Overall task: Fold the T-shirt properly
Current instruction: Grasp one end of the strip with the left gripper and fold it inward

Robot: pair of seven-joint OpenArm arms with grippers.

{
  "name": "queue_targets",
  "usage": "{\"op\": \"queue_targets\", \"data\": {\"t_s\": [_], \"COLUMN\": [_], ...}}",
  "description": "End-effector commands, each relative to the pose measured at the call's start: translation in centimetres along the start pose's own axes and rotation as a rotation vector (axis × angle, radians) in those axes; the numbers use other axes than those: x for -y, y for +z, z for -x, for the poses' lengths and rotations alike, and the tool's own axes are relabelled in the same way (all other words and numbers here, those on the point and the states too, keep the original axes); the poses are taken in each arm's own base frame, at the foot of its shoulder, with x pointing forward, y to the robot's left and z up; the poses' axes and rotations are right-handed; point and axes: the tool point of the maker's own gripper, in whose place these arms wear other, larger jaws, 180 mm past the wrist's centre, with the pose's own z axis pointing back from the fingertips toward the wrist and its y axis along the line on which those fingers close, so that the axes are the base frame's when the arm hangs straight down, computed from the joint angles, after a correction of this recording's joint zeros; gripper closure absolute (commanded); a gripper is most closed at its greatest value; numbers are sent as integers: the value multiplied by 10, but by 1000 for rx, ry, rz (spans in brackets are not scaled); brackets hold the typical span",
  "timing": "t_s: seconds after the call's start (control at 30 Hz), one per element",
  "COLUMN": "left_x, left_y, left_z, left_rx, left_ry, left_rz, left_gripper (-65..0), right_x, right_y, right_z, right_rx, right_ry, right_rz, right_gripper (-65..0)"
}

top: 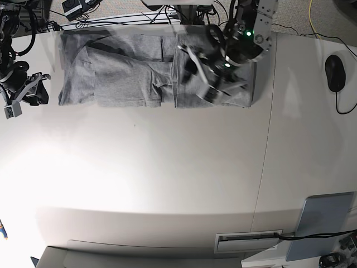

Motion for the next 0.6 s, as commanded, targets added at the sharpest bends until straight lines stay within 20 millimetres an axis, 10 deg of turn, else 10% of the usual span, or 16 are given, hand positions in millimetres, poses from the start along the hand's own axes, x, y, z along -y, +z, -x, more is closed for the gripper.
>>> {"op": "queue_targets", "data": {"t_s": [0.0,0.2,0.4,0.57], "left_x": [-4,-27,-36,-34], "left_y": [4,8,10,10], "left_z": [-8,-6,-3,-4], "left_rx": [28,22,11,15], "left_ry": [5,30,33,41], "left_rz": [-11,-73,-93,-83], "left_gripper": [-342,-207,-206,-206], "right_x": [6,13,-3,-19], "right_y": [6,6,14,8], "right_z": [-16,-4,46,50], "right_rx": [43,-24,-294,-234], "right_ry": [29,59,54,-14], "right_rz": [14,52,-44,-114], "right_gripper": [-190,-190,-192,-331]}}
